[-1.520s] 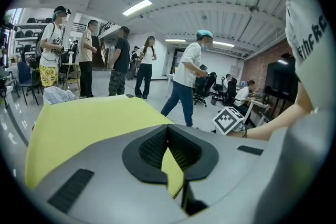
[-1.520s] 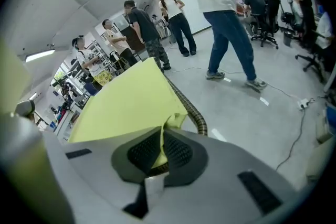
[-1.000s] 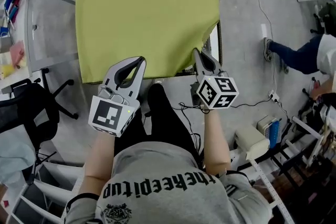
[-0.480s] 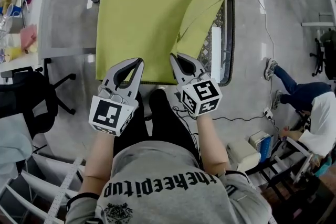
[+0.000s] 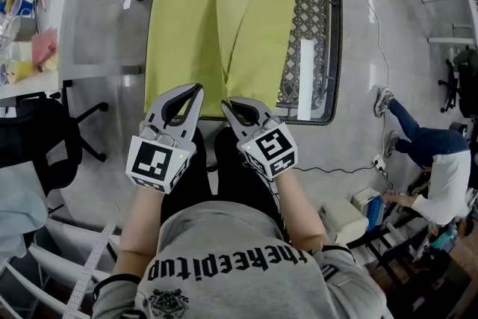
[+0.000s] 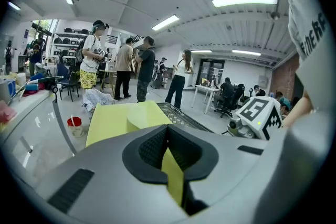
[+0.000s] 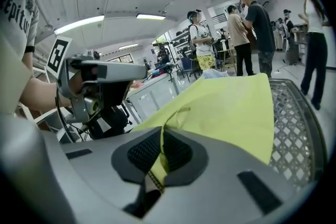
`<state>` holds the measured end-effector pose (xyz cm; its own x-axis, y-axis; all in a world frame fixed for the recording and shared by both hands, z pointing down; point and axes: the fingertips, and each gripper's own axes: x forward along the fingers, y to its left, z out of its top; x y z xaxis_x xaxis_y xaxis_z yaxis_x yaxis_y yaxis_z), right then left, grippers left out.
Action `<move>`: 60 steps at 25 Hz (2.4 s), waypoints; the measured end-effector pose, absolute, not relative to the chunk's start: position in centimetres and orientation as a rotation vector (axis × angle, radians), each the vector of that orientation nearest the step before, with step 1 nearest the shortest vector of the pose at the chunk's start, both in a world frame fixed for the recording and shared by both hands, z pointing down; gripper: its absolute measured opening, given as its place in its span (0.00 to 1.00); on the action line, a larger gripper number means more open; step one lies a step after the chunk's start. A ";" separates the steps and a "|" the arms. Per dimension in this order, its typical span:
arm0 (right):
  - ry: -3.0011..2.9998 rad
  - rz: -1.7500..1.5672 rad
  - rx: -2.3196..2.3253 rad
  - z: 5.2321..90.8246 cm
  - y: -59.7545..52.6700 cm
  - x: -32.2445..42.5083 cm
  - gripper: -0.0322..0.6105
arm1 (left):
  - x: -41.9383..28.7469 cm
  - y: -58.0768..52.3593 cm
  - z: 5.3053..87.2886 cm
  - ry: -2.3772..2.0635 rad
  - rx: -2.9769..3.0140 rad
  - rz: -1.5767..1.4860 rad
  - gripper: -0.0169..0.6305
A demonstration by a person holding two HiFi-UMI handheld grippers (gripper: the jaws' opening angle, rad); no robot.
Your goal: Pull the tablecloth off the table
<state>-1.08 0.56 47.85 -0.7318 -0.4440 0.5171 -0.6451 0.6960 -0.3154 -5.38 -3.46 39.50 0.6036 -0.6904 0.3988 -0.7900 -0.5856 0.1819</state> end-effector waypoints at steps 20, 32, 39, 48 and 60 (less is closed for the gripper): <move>-2.401 0.832 0.739 50.4 3.9 -2.1 0.11 | -6.6 -2.9 40.1 -1.172 2.496 0.414 0.05; -2.476 0.818 0.864 47.6 2.0 -2.2 0.07 | -9.0 -2.0 40.8 -1.241 2.445 0.409 0.05; -2.494 0.869 0.909 46.4 1.0 -3.1 0.07 | -12.1 -0.7 42.2 -1.280 2.402 0.427 0.05; -2.511 0.847 0.867 45.9 0.8 -6.6 0.07 | -16.1 0.5 45.4 -1.278 2.303 0.426 0.05; -2.484 0.820 0.912 45.6 1.2 -9.5 0.07 | -20.6 0.8 50.9 -1.260 2.183 0.498 0.22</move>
